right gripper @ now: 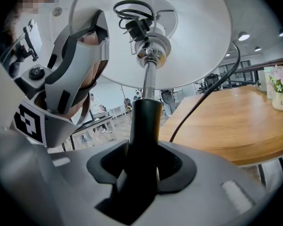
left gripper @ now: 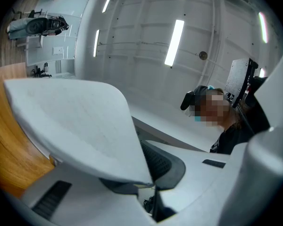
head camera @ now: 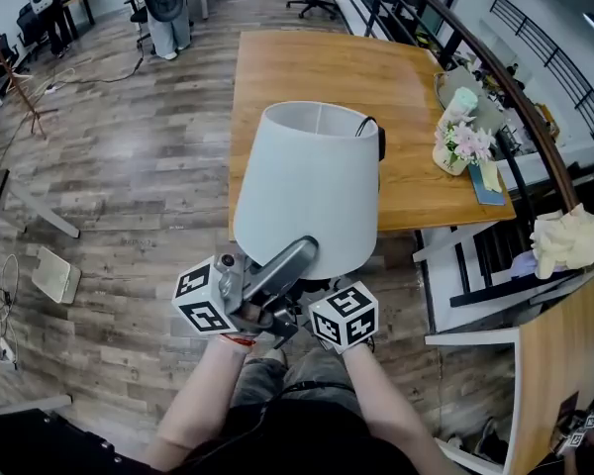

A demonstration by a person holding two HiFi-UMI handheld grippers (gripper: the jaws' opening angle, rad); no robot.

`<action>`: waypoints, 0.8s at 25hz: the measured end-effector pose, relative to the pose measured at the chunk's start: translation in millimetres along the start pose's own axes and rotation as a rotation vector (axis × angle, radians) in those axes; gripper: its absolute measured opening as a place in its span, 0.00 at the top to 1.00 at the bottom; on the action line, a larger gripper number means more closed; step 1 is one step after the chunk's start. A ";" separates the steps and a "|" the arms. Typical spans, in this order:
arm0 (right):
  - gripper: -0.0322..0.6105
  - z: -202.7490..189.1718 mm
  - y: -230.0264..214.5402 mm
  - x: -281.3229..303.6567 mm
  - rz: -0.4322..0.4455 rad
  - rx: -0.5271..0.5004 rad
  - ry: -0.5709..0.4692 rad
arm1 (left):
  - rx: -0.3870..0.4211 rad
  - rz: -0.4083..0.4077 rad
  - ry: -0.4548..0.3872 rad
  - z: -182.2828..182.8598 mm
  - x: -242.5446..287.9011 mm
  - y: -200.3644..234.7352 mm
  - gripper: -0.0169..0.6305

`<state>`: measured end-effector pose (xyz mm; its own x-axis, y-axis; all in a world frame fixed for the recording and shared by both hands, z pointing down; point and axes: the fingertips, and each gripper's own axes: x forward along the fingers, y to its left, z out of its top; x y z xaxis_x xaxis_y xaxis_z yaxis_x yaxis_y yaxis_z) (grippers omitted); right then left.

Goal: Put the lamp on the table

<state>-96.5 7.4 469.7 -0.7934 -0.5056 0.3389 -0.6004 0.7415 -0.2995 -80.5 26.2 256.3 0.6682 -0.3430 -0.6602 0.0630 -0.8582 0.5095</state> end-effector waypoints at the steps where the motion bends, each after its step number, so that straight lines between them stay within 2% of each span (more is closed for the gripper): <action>1: 0.68 0.9 -1.4 1.8 0.000 -0.001 0.002 | -0.001 0.001 -0.002 1.6 0.0 2.2 0.95; 8: 0.68 5.2 -14.0 14.5 0.016 0.012 0.019 | 0.001 0.023 -0.014 10.5 3.7 23.3 0.95; 20: 0.68 34.5 -65.8 27.0 0.055 -0.006 0.028 | 0.023 0.040 -0.029 21.1 39.6 70.0 0.95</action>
<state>-81.9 -70.2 467.8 -0.8221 -0.4513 0.3470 -0.5551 0.7706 -0.3130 -65.4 -55.5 254.1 0.6478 -0.3876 -0.6558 0.0199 -0.8520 0.5232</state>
